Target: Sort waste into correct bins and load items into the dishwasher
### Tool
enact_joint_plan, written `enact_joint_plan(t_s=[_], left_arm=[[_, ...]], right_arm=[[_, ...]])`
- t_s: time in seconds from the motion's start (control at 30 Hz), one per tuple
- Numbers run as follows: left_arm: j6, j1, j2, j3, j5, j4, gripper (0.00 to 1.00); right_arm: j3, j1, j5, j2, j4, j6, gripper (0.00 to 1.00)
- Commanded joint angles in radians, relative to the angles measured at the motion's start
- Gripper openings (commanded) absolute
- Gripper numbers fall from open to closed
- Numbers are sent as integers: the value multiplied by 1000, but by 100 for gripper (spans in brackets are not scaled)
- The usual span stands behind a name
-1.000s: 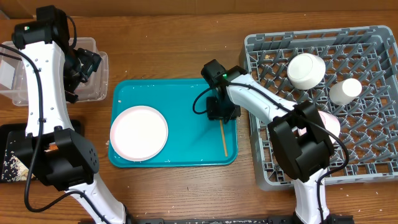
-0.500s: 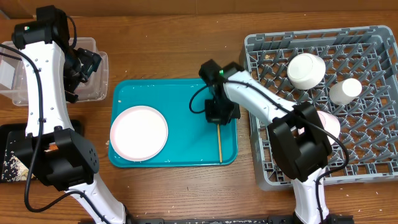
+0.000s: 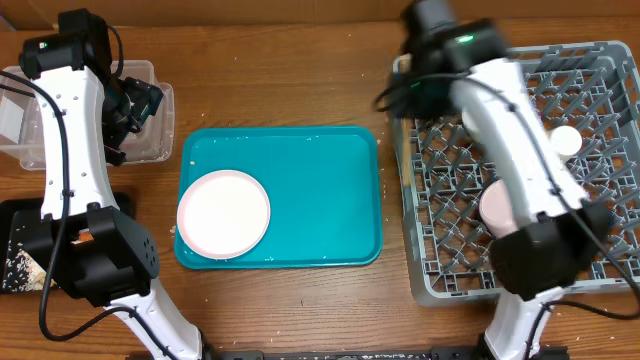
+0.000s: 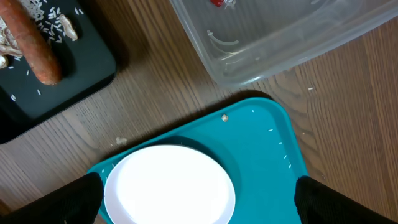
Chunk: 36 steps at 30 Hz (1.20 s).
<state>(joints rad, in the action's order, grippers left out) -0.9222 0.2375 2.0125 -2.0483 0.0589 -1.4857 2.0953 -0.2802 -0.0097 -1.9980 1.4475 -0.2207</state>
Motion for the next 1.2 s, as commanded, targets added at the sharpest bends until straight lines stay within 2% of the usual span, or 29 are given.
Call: enact_joint_plan(t_s=[0.0,0.33,0.5,0.6,0.63,0.67,0.7,0.77,1.03,1.17], left_arm=[[-21,-2,-30,5,0,-1,100],[-21,-2,-30,5,0,-1,100],[-21,-2,-30,5,0,-1,100],[-21,-2,-30,5,0,-1,100],[-21,-2,-30,5,0,-1,100],[-21,-2,-30,5,0,-1,100],[-21,-2,-30,5,0,-1,100],[-21,-2,-30,5,0,-2,100],[-21,-2,-30,5,0,-1,100],[-21,-2,-30,5,0,-1,100]], right_arm=[[0,54,23,5,-6,146,4],[-103,98,-19,-36,-142,176,5],[-130,98,-18,-53,-160,172,14],[-131,98,-18,-57,-156,172,27],[-131,98,-18,-57,-156,172,37],[-131,98,-18,-57,-155,169,63],[-131,98,-19,-57,-153,168,80],[-130,96,-31,-56,-143,151,84],[-90,53,-106,20,-107,82,84],[-90,-11,-239,89,-128,82,92]])
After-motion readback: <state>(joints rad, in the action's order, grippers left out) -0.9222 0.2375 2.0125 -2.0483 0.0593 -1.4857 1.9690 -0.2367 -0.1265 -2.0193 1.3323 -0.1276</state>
